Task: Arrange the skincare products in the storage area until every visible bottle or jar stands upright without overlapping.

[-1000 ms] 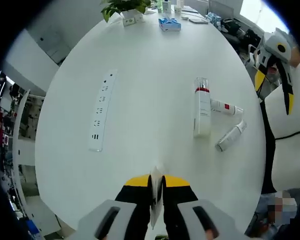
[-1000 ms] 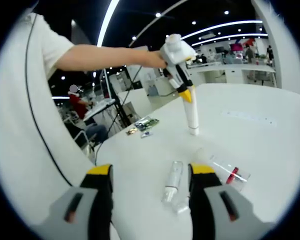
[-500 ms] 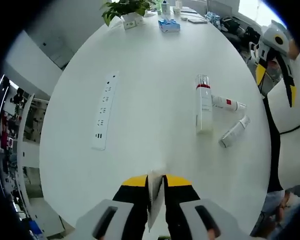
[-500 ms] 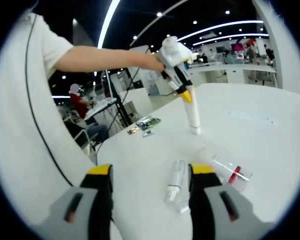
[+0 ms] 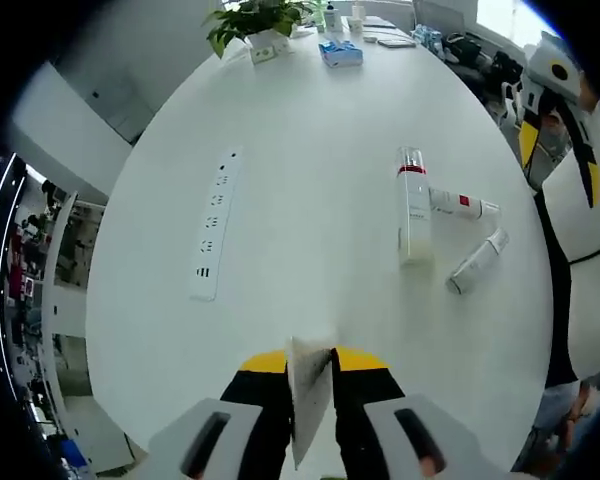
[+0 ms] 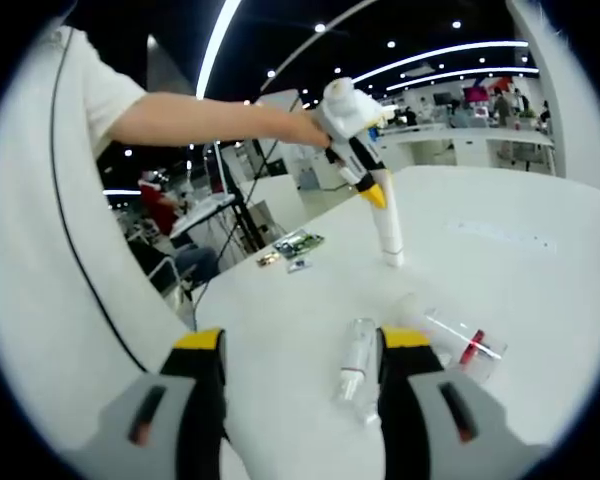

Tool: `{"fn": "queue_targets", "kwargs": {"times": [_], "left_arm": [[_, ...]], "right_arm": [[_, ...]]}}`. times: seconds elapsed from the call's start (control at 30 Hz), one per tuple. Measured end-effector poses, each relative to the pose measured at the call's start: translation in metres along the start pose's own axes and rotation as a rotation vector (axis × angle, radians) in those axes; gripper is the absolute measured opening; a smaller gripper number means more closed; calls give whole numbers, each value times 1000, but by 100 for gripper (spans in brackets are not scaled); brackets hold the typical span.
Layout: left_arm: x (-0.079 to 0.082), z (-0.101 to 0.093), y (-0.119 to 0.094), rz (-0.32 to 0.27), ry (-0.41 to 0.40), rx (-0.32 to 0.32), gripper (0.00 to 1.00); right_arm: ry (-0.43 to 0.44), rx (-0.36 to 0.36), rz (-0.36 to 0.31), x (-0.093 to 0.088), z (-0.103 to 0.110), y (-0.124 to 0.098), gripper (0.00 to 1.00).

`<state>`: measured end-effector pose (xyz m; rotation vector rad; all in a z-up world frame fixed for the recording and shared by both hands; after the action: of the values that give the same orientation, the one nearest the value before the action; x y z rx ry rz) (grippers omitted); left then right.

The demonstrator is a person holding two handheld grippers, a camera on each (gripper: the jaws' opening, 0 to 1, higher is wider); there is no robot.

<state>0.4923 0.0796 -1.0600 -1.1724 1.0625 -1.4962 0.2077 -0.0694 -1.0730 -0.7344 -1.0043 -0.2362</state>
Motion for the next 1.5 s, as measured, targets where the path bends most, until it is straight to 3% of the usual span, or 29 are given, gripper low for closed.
{"fn": "queue_targets", "kwargs": {"times": [0.13,0.4,0.6,0.7,0.8,0.9,0.97,1.1,1.3,1.43,1.5], "left_arm": [[-5,-2,-2,-23,-49,-10,22],[-15,-6,-12,-107,-134,3,22],[-28,-13,-21,-160,-187,46,30],[-36,-18,-28,-208,-259,73,33],[-45,-26,-37,-299,-338,102,33],[-54,-34,-44,-347,-383,110,35],[-58,-40,-50,-412,-419,101,37],[-70,-51,-62,-487,-494,148,39],[-76,-83,-78,-659,-618,140,40],[-83,-106,-82,-699,-661,142,41],[-81,-121,-85,-770,-713,127,41]], "right_arm": [[0,2,2,0,2,1,59],[-8,14,5,0,5,4,59],[-20,29,15,0,10,8,59],[-25,35,17,1,11,10,59],[-32,43,18,3,14,13,59],[-40,51,20,4,15,15,60],[-47,57,21,5,17,17,60],[-65,72,27,8,22,20,60],[-102,101,49,10,29,27,62],[-124,113,52,15,32,29,63],[-138,113,54,16,32,30,63]]}}
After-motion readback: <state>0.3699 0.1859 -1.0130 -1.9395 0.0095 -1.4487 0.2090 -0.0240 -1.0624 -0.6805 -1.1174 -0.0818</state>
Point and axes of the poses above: the point that each gripper's makers call its tool centre point, and the gripper's own axes: y roughly forward along the fingers, z roughly to its left, x roughly out of its top, the point moved 8 cm from there along -y, roughly backward along the fingers, and after that the axes turned 5 degrees about z, right-handed, at the moved point
